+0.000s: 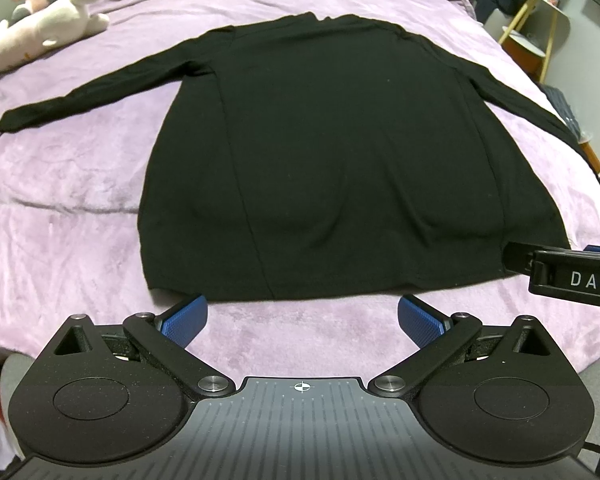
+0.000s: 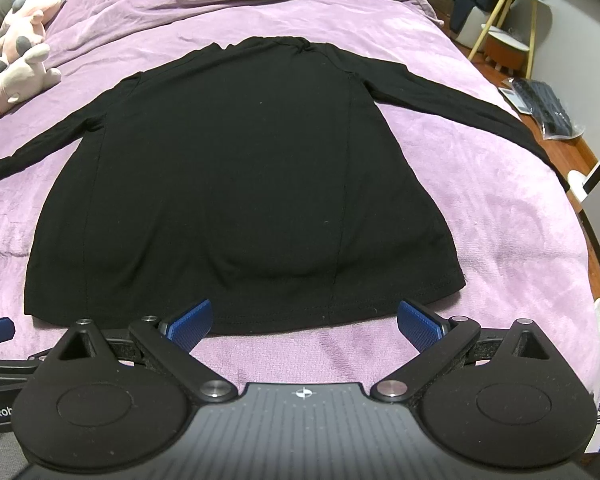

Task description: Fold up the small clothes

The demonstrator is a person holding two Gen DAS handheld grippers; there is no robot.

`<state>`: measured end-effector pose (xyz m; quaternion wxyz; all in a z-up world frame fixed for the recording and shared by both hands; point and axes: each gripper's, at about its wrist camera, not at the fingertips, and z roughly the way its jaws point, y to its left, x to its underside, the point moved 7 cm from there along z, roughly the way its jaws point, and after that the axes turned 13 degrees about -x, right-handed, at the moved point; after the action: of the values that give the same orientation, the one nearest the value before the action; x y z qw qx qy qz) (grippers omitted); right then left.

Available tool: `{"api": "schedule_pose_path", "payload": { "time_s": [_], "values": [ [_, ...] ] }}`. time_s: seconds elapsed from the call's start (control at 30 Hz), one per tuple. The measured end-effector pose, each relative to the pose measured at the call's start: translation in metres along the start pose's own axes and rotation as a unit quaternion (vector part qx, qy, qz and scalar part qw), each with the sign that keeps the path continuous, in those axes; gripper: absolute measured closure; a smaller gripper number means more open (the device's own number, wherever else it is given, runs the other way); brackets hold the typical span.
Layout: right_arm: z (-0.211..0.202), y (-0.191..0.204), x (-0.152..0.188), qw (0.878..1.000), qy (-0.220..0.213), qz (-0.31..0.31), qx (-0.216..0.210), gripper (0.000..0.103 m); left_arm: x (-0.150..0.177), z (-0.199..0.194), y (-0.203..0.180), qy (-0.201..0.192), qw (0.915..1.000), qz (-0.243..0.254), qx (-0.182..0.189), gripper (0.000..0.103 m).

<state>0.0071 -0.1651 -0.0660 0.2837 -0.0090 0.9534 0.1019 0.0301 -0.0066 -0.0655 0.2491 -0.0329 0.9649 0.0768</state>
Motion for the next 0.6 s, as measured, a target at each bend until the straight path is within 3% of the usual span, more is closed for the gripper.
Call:
{"api": "schedule_pose_path", "payload": {
  "time_s": [0.6],
  "values": [
    [0.0012, -0.0002, 0.0007, 1.0, 0.002, 0.001, -0.001, 0.004, 0.001, 0.0014, 0.0005, 0.003, 1.0, -0.002, 0.0, 0.0]
  ]
}}
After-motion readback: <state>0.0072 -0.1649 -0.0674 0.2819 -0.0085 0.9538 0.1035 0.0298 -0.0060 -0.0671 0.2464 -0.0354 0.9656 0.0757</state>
